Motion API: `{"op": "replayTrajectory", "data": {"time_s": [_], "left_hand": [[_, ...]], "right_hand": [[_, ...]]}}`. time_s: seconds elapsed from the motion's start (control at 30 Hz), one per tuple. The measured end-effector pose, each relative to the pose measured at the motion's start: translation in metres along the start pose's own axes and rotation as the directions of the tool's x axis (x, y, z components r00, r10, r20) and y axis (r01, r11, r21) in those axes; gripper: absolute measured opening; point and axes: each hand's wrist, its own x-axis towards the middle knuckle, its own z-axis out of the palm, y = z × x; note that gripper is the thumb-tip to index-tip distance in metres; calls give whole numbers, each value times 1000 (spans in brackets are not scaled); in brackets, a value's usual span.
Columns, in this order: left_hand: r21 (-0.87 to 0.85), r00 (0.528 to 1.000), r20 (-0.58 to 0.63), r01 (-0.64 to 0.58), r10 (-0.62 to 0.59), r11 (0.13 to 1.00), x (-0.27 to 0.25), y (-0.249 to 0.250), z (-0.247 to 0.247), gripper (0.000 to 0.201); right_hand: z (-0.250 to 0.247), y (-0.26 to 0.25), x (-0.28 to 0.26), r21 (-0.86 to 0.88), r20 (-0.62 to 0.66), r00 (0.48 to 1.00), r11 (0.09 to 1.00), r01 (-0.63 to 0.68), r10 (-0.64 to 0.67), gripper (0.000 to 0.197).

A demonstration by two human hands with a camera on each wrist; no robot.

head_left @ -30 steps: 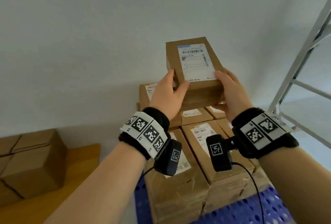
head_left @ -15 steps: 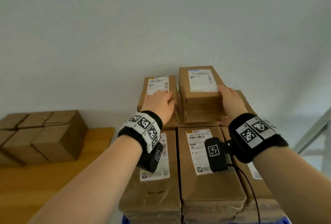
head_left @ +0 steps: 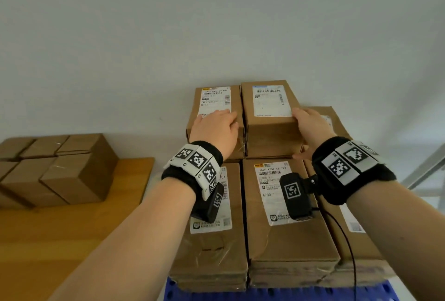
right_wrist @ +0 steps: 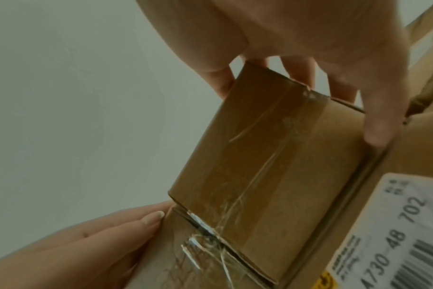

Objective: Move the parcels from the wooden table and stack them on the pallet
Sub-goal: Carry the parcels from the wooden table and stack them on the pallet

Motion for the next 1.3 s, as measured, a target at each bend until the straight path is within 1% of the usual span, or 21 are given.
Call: {"op": "replayTrajectory", "data": {"time_s": [0.07, 0.1, 0.2, 0.27, 0.3, 0.37, 0.5, 0.67, 0.9, 1.13, 1.3], "left_hand": [[-5, 1000, -7, 0, 0, 1000, 0, -1, 1, 35], [-7, 1000, -13, -2, 2, 1000, 1, -1, 1, 34], [5, 999, -30, -12, 12, 1000, 1, -1, 2, 34], [10, 999, -28, -15, 16, 1000, 1, -2, 3, 34], [11, 1000, -27, -17, 17, 1000, 2, -2, 4, 33], [10, 999, -30, -23, 23, 1000, 3, -3, 5, 32], [7, 999, -34, -32, 33, 999, 2, -4, 6, 31], [14, 998, -38, -42, 42, 999, 1, -3, 7, 30], [3, 999, -33, -32, 32, 999, -1, -2, 4, 32], [11, 999, 45, -14, 13, 1000, 2, 1, -3, 34], [10, 997, 69, -20, 19, 1000, 2, 4, -11, 32]], "right_hand": [[-2, -1, 1, -65, -1, 1000, 998, 3, -3, 27], [-2, -2, 2, -81, -13, 1000, 997, 13, -14, 28], [-2, -5, 1, -127, -38, 998, 991, 49, -55, 39], [-1, -6, 1, -188, -60, 991, 977, 105, -118, 51], [0, -7, 0, -220, -64, 986, 965, 140, -157, 54], [3, -6, 0, -283, -53, 976, 940, 188, -211, 54], [8, -3, 0, -339, -22, 967, 912, 233, -255, 55], [8, -1, 2, -346, -24, 961, 904, 251, -276, 55], [10, 0, 3, -362, -32, 957, 896, 257, -288, 56], [10, 0, 3, -354, -44, 953, 897, 265, -299, 55], [11, -2, -2, -327, -68, 929, 888, 324, -365, 46]]}}
